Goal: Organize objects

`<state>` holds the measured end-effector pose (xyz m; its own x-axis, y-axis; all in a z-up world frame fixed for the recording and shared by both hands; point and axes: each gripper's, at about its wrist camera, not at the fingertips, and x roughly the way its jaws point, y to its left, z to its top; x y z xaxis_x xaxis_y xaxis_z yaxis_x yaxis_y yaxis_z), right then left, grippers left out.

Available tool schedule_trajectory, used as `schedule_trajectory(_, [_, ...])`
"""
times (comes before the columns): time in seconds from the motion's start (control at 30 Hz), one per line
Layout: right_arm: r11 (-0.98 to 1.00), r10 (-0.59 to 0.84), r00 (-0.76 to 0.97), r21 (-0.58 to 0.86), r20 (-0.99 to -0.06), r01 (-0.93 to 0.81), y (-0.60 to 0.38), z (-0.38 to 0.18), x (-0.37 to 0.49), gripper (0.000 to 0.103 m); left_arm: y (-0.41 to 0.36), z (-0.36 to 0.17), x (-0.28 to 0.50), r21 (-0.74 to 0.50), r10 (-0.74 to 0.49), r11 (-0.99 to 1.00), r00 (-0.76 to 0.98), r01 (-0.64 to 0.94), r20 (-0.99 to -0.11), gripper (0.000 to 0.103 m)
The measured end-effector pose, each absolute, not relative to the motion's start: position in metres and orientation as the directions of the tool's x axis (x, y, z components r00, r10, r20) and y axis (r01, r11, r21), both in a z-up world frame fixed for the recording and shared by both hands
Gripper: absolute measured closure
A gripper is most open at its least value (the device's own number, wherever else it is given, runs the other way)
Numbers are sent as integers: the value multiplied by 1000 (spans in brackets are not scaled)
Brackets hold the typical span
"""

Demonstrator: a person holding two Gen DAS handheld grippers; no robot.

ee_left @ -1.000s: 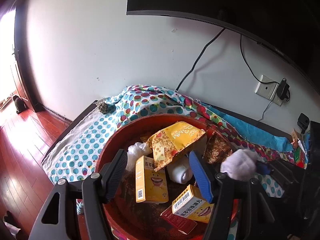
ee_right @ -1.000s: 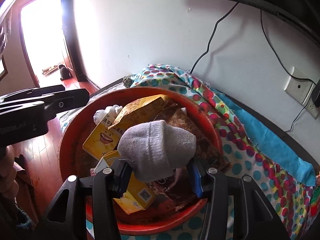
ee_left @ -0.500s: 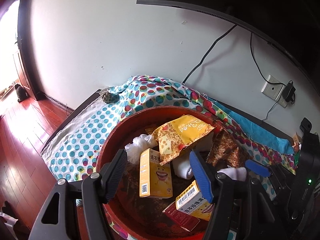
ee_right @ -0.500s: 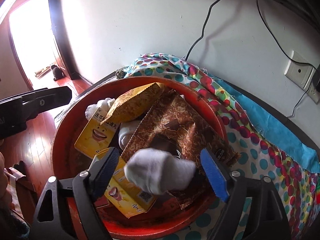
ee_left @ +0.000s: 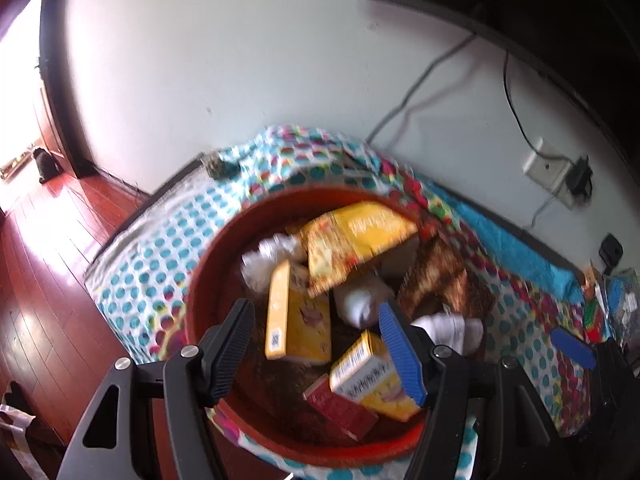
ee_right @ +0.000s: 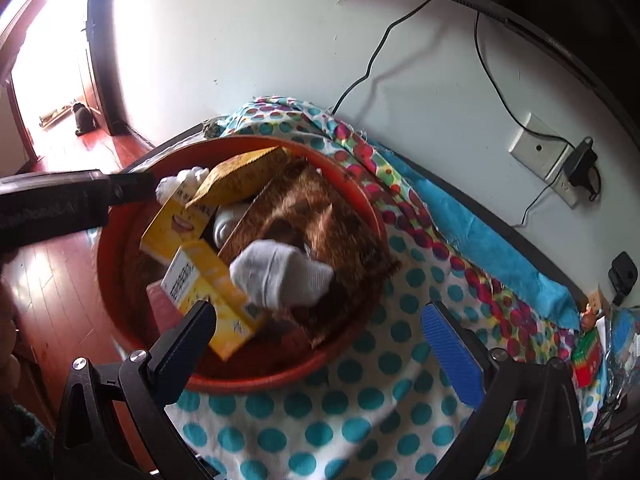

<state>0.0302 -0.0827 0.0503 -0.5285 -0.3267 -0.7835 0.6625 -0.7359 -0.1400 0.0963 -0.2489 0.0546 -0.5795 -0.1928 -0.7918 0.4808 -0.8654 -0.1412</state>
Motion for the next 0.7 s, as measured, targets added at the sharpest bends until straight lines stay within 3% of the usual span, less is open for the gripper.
schedule_trajectory(0.23, [-779,-286,-444,-64,-849,624,-60,32,34,1,-218,33,100,-61,-173,-898,-478,435,-861,36])
schedule_trajectory(0.4, [-795,-297,-376,10,-878,607,-51,23,35,1,-211,28,101,-73,-150,-904,-470,422,-870,35])
schedule_trajectory(0.7, [-794,-290,-373,4,-881,608,-51,22,36,1,-203,32,100,-29,-181,-915,-472,403,-863,35])
